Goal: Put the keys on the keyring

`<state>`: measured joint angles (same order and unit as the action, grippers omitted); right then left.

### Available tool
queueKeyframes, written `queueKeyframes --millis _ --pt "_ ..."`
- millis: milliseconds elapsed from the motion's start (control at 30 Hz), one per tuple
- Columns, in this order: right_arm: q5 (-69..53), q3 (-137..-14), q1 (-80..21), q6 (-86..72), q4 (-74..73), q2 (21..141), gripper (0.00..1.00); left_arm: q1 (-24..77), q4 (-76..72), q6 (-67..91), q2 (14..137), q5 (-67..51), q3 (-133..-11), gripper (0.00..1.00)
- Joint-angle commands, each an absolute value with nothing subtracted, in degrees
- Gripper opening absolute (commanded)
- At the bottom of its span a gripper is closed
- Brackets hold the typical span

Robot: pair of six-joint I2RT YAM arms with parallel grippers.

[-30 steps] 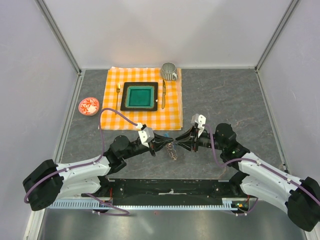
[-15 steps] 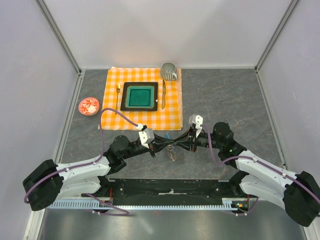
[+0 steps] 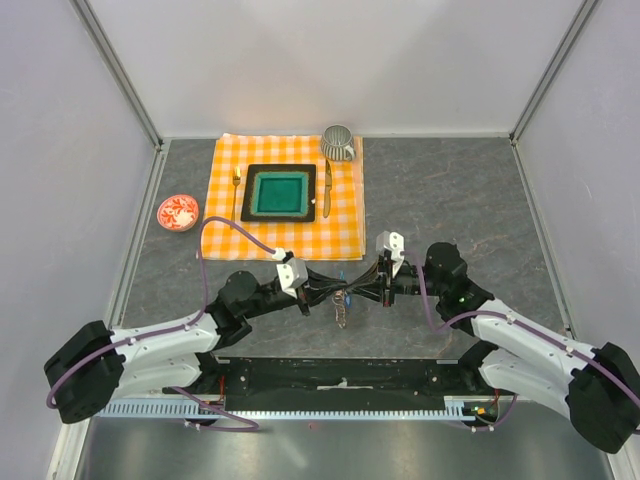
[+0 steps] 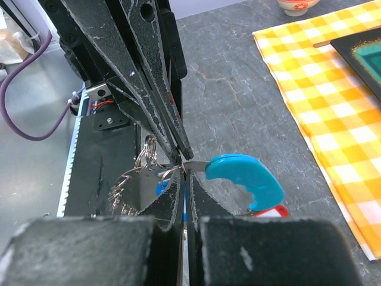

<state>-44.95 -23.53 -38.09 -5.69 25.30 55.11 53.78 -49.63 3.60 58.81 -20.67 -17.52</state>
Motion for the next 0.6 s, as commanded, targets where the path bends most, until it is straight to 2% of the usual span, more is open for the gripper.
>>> queueKeyframes --millis 0,133,233,267,467,567 --pt "-42.8 -28.9 -38.1 -1.7 18.2 53.1 0.00 54.0 -49.5 1.1 55.0 -19.4 -18.5 0.02" --pt "-36.0 -35.5 -38.1 4.8 0.8 51.8 0.00 54.1 -41.1 -1.7 52.4 -16.9 -19.0 0.09" --pt "-30.9 -42.4 -38.3 7.7 -11.5 53.5 0.00 54.0 -37.4 -2.3 49.4 -14.4 -18.4 0.21" --pt "-29.8 -45.5 -38.5 8.6 -14.0 54.0 0.00 54.0 -36.7 -2.4 48.8 -13.8 -18.3 0.27" --pt "-24.7 -53.7 -39.5 7.6 -24.0 57.1 0.00 54.0 -33.0 -2.0 47.0 -12.0 -19.1 0.49" --pt "-23.7 -55.7 -41.3 9.9 -28.4 58.4 0.00 54.0 -30.1 -3.6 47.7 -11.9 -21.2 0.50"
